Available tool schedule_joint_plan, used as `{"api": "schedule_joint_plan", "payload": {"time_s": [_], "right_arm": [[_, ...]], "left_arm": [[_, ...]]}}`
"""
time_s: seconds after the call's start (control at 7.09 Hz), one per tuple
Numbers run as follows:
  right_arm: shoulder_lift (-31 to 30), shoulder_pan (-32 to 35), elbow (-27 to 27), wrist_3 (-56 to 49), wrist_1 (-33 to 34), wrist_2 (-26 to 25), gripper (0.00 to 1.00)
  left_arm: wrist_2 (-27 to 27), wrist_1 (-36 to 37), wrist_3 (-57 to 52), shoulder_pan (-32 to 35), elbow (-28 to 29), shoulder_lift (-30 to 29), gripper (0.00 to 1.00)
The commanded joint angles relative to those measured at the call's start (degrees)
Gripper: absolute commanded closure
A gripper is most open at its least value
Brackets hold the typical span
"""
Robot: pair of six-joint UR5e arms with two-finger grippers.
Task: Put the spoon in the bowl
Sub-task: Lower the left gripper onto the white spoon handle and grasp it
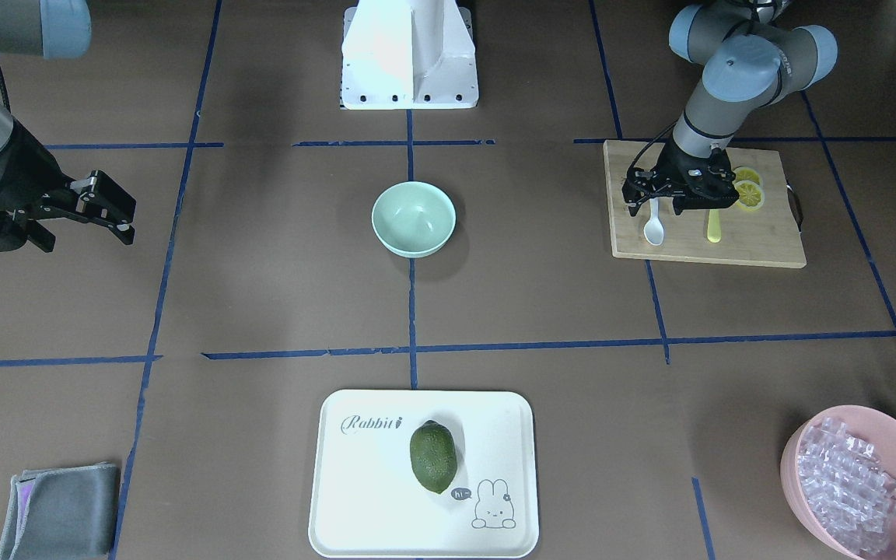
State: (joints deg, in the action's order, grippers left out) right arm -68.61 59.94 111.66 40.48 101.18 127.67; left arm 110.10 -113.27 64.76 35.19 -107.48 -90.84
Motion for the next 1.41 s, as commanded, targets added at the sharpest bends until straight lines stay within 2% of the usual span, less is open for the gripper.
{"api": "schedule_joint_plan", "payload": {"time_s": [0.0, 0.14, 0.28, 0.56, 0.71, 0.99, 1.27], "right_arm": [[0.1, 0.3, 0.0, 0.0, 0.1, 0.0, 0.00], [0.1, 0.4, 0.0, 0.0, 0.2, 0.0, 0.00], [0.1, 0.4, 0.0, 0.0, 0.2, 0.0, 0.00], [0.1, 0.7, 0.0, 0.0, 0.2, 0.0, 0.00], [0.1, 0.8, 0.0, 0.0, 0.2, 0.0, 0.00], [0.1, 1.1, 0.0, 0.0, 0.2, 0.1, 0.00], [-0.6, 3.0, 0.0, -0.5, 0.0, 0.4, 0.00]], "left_arm": [[0.0, 0.2, 0.0, 0.0, 0.0, 0.0, 0.74], [0.0, 0.3, 0.0, 0.0, -0.1, 0.0, 0.93], [0.1, 0.4, 0.0, 0.1, -0.3, 0.1, 0.98], [4.1, 0.8, 0.1, 0.5, -2.1, 0.8, 1.00], [4.5, 3.9, -0.1, 0.9, -3.6, 0.7, 1.00], [5.1, 16.6, -0.6, 2.1, -10.9, -0.3, 1.00], [5.0, 21.1, 0.5, 2.3, -12.0, -7.1, 1.00]]}}
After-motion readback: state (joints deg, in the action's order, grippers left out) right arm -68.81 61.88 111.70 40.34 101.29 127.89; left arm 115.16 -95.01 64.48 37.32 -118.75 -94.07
